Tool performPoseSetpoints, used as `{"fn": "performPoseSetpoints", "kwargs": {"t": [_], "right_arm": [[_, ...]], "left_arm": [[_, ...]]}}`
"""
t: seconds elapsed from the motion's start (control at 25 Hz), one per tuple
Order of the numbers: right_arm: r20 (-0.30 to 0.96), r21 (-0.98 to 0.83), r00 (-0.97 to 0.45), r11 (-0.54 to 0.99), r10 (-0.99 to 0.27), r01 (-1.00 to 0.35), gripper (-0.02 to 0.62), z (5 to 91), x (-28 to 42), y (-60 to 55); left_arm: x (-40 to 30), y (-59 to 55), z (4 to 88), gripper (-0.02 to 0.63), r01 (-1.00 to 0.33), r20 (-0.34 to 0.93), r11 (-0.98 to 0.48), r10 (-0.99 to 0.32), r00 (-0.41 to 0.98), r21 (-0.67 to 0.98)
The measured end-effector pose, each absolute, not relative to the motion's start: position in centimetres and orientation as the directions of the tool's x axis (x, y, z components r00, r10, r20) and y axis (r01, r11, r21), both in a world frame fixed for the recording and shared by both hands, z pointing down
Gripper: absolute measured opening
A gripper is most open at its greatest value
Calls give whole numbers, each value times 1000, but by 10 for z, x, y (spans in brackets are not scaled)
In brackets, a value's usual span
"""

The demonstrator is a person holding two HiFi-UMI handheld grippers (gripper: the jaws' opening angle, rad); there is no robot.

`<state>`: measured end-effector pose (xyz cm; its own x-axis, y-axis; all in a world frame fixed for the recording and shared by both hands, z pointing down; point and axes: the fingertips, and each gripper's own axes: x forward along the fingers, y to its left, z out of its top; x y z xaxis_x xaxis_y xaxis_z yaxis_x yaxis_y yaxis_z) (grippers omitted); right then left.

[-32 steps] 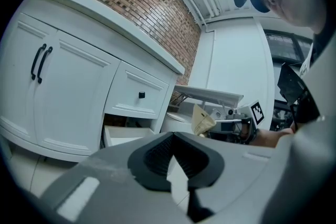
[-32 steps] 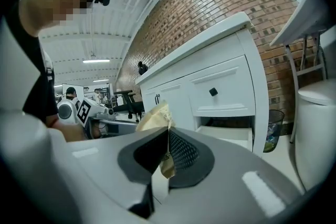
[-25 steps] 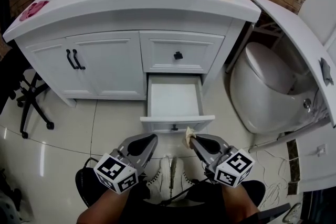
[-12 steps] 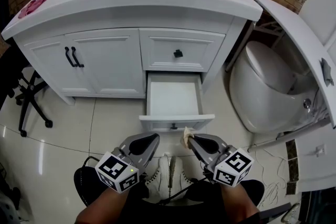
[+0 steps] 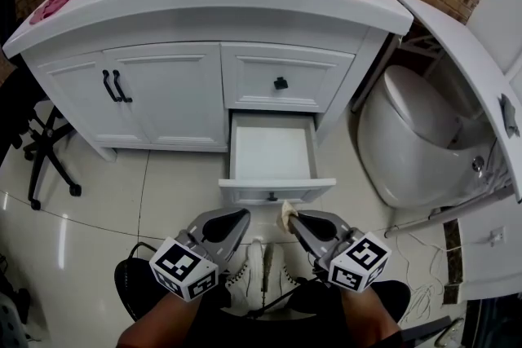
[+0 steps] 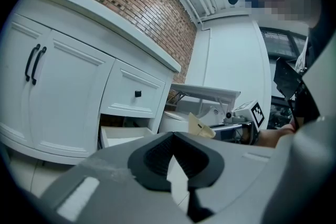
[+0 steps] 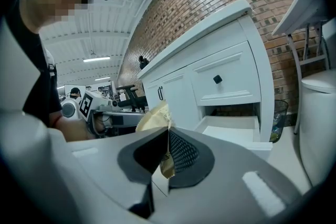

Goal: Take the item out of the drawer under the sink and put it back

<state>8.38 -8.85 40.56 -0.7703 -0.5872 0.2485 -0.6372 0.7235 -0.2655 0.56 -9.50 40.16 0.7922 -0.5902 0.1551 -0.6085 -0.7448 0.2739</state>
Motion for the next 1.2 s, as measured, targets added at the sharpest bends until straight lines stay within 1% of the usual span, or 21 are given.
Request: {"fn": "performPoseSetpoints", "kwargs": {"t": [0.48, 0.76, 1.04, 1.2], "right_arm": [[253, -267, -768, 721, -588, -639, 9, 407, 84, -87], [258, -259, -746, 700, -614, -665, 9, 410, 86, -100], [277, -166, -744, 732, -608, -661, 9, 400, 84, -142], [353, -34, -711, 751, -608, -659, 9, 401, 87, -181]], "left_arm": [[3, -97, 403, 6, -615, 159, -738, -596, 787, 278], [2, -98, 405, 6, -634, 163, -738, -613, 773, 230], [-1, -103, 407, 6, -644, 162, -727, -624, 764, 239], [-3, -104, 411, 6, -639, 165, -729, -619, 768, 246]]}}
